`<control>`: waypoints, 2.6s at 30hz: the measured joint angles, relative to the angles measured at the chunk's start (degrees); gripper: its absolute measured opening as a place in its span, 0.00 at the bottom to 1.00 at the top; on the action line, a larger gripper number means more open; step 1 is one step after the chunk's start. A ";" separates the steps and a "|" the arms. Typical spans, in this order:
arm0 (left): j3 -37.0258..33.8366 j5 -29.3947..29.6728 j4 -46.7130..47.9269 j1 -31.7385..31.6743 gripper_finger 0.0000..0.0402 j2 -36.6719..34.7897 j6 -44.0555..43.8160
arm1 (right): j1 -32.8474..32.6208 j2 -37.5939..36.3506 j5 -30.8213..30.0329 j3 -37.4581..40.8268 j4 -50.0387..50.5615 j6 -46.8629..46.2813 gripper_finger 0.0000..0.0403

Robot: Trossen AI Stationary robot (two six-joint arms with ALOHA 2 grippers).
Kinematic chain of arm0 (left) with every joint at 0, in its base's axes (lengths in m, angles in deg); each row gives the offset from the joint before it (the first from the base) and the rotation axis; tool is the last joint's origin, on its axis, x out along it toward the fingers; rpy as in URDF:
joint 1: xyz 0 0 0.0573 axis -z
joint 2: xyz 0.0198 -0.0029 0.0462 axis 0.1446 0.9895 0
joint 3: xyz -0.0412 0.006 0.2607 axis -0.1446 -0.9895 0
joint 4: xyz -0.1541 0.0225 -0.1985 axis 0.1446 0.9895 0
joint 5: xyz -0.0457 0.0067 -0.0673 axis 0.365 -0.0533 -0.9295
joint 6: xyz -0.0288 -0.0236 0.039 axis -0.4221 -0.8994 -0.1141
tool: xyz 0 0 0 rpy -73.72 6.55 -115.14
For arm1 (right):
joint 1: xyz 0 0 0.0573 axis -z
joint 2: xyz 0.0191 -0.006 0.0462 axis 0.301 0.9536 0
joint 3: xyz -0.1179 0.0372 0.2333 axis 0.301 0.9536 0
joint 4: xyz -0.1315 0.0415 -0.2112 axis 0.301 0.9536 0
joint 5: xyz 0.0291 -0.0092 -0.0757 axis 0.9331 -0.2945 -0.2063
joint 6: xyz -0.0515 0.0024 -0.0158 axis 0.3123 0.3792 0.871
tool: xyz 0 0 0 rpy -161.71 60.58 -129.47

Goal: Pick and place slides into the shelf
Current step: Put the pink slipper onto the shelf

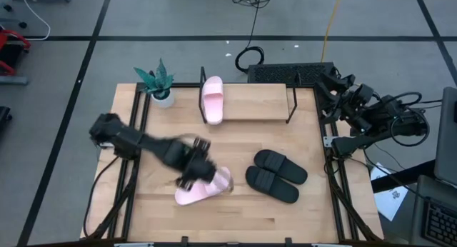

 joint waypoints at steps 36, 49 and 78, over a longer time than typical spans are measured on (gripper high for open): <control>-41.59 20.77 -54.59 11.61 0.54 -4.40 9.86 | -0.02 7.27 0.20 -0.01 -1.49 -13.65 0.47; -41.74 20.38 -62.32 8.19 0.17 1.77 17.58 | -0.02 7.28 3.60 -0.01 -1.97 -13.25 0.47; 1.78 48.25 -50.88 -24.22 0.00 2.50 11.83 | 0.00 6.13 6.00 -0.01 -27.07 -4.66 0.47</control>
